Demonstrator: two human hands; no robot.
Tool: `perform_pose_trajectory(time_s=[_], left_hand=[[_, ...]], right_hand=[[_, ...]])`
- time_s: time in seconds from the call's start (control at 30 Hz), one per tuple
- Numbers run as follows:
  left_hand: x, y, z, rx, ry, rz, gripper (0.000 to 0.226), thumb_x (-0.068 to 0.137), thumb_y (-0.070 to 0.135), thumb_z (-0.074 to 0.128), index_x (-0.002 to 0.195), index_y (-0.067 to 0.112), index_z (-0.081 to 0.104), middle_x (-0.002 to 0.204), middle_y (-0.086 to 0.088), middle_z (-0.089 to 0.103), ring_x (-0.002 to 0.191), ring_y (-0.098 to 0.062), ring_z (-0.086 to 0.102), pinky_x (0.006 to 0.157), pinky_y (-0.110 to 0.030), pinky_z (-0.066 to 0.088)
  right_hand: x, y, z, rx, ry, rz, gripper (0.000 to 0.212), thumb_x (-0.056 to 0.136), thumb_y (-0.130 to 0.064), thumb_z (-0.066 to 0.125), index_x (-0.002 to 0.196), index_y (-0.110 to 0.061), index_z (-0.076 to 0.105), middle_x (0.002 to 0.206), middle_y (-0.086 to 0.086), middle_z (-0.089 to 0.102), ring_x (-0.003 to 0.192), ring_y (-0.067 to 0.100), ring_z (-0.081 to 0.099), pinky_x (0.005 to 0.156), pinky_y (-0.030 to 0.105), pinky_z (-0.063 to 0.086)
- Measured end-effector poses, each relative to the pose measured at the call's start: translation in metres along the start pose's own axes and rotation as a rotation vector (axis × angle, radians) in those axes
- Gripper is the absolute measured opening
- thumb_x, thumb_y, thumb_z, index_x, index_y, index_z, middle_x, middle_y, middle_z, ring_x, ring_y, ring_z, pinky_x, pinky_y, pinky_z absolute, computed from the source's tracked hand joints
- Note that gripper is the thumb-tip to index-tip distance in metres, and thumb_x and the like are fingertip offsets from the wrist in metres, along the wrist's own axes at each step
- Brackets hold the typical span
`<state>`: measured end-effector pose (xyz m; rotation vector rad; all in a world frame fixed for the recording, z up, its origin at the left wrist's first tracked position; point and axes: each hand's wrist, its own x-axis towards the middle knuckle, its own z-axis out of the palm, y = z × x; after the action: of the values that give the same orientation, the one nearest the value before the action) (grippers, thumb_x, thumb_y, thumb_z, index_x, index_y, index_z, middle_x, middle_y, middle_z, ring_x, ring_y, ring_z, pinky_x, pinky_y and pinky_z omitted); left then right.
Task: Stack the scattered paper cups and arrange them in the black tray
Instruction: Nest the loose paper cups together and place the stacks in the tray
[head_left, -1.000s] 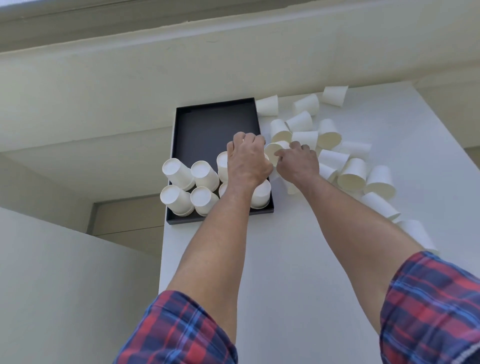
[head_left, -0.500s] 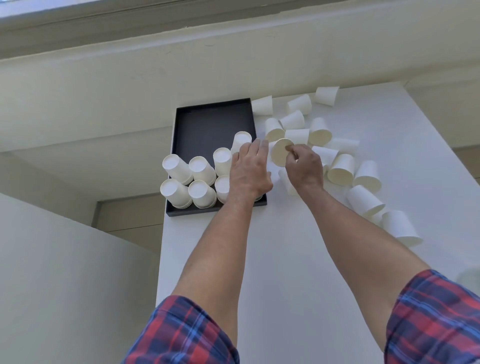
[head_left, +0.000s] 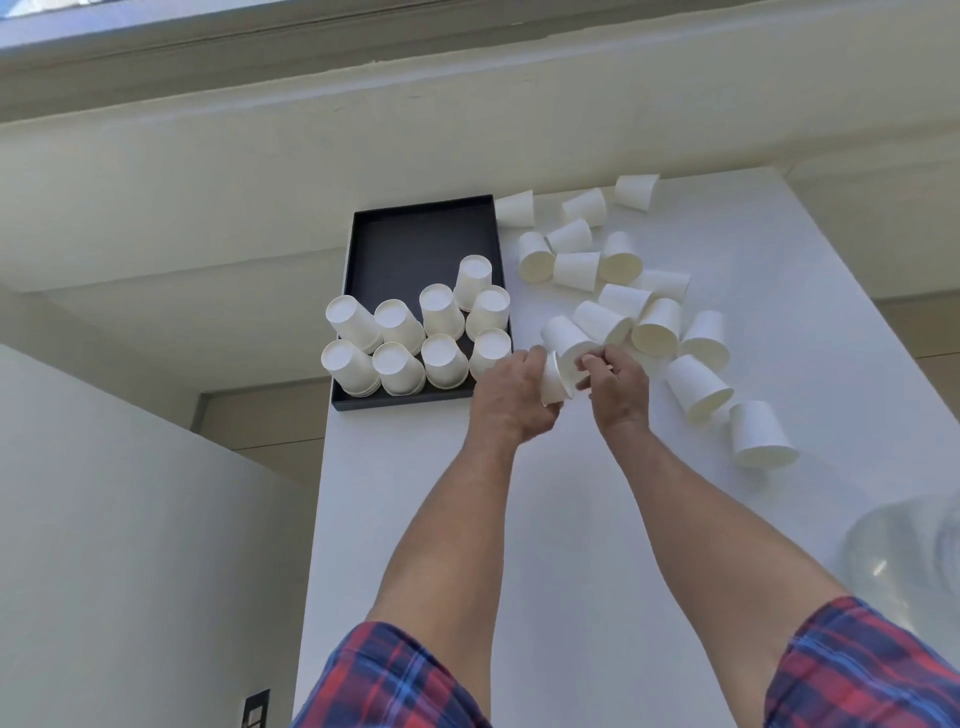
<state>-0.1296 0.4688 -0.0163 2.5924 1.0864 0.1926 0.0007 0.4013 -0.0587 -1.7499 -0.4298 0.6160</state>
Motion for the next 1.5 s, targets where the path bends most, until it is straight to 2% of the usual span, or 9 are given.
perform_pose_trajectory(time_s=[0.2,0.37,0.5,0.67,0.93,1.03,1.2,1.4,1.5], left_hand=[[-0.026,-0.007,0.009,-0.002,-0.021,-0.063,0.055,0.083,0.043,0.075,0.124,0.017,0.050,0.118,-0.002,0.064,0.107,-0.028,0.062,0.077,-0.037,0.044],[-0.041,-0.023,0.009,-0.012,-0.033,-0.110,0.057,0.083,0.043,0.076,0.126,0.016,0.051,0.122,-0.001,0.063,0.110,-0.027,0.060,0.083,-0.038,0.047],[-0.045,-0.035,0.007,-0.013,-0.047,-0.158,0.063,0.083,0.045,0.077,0.132,0.017,0.050,0.126,-0.001,0.062,0.113,-0.027,0.059,0.088,-0.037,0.047],[-0.042,-0.040,0.001,-0.087,-0.088,-0.255,0.067,0.080,0.046,0.079,0.135,0.023,0.048,0.126,0.002,0.060,0.117,-0.024,0.057,0.091,-0.039,0.050],[-0.036,-0.032,-0.011,-0.289,-0.072,-0.362,0.067,0.067,0.057,0.081,0.122,0.033,0.051,0.110,0.011,0.059,0.103,-0.019,0.060,0.080,-0.039,0.054],[-0.034,-0.031,-0.018,-0.339,-0.075,-0.373,0.078,0.062,0.063,0.081,0.128,0.036,0.050,0.108,0.014,0.057,0.100,-0.018,0.060,0.080,-0.038,0.056],[-0.033,-0.033,-0.032,-0.539,-0.106,-0.395,0.095,0.057,0.062,0.086,0.142,0.041,0.047,0.121,0.015,0.056,0.109,-0.017,0.061,0.086,-0.042,0.060],[-0.028,-0.027,-0.044,-0.933,-0.213,-0.399,0.089,0.071,0.036,0.090,0.146,0.044,0.044,0.129,0.008,0.058,0.103,-0.020,0.068,0.053,-0.030,0.058],[-0.024,-0.033,-0.045,-0.983,-0.227,-0.436,0.058,0.075,0.040,0.085,0.122,0.039,0.053,0.115,-0.004,0.068,0.071,-0.024,0.073,0.043,-0.021,0.045]], right_hand=[[0.002,-0.008,0.011,-0.059,-0.204,0.166,0.021,0.094,-0.052,0.054,0.106,-0.041,0.067,0.112,-0.009,0.065,0.078,0.019,0.067,0.073,0.033,0.052],[0.007,-0.014,0.023,-0.029,-0.282,0.269,0.038,0.098,-0.043,0.054,0.134,-0.030,0.057,0.124,-0.009,0.059,0.080,0.017,0.065,0.068,0.032,0.050],[-0.001,-0.006,0.024,-0.027,-0.137,0.234,0.033,0.093,-0.037,0.063,0.120,-0.018,0.067,0.111,-0.004,0.069,0.069,0.009,0.069,0.063,0.028,0.048],[-0.017,0.010,0.013,-0.016,0.086,0.053,0.013,0.089,-0.021,0.065,0.089,-0.030,0.073,0.092,-0.010,0.072,0.065,0.015,0.063,0.070,0.030,0.054],[-0.028,0.005,0.008,0.300,-0.121,0.044,0.025,0.085,0.001,0.063,0.097,-0.018,0.074,0.075,-0.001,0.064,0.059,0.013,0.048,0.055,0.021,0.042],[-0.030,-0.003,0.009,0.387,-0.130,0.053,0.025,0.082,0.003,0.059,0.091,-0.014,0.075,0.065,-0.002,0.062,0.051,0.013,0.043,0.049,0.020,0.037],[-0.031,-0.012,0.009,0.467,-0.185,0.065,0.027,0.088,0.006,0.053,0.104,-0.008,0.069,0.066,0.005,0.057,0.050,0.018,0.042,0.049,0.025,0.033],[-0.036,-0.019,0.021,0.392,-0.383,0.108,0.032,0.077,-0.013,0.061,0.104,-0.014,0.078,0.071,0.009,0.051,0.056,0.017,0.041,0.052,0.027,0.027],[-0.036,-0.025,0.026,0.338,-0.374,0.121,0.033,0.072,-0.019,0.062,0.099,-0.014,0.080,0.063,0.005,0.051,0.054,0.017,0.040,0.053,0.027,0.025]])
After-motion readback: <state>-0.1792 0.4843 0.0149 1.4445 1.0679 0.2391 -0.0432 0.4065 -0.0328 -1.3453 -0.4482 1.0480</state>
